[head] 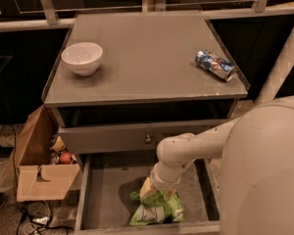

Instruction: Place green rice chip bag into middle drawer

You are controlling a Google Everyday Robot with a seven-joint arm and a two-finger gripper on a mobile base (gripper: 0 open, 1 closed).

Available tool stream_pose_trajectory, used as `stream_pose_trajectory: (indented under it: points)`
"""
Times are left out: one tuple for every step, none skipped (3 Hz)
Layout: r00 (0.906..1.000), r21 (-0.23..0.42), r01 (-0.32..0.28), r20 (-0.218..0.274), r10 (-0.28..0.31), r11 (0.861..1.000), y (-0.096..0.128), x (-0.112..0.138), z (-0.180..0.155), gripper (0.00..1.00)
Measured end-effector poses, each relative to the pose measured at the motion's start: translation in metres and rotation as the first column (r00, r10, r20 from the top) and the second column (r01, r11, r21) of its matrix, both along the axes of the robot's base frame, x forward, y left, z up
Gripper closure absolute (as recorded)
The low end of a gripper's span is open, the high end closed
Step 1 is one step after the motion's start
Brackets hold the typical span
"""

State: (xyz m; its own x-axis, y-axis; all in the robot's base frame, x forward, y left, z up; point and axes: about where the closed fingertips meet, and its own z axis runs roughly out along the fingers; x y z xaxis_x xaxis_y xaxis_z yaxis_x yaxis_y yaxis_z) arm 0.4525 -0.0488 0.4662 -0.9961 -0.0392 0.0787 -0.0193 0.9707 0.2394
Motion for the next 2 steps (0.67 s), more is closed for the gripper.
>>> stream_pose_trajectory:
  points:
    - [1.0,0.0,0.0,0.0,0.0,1.0,0.0,-0.0001,-0.0001,0.0]
    - [1.0,0.0,0.0,0.0,0.0,1.0,0.0,-0.0001,-0.0001,0.0]
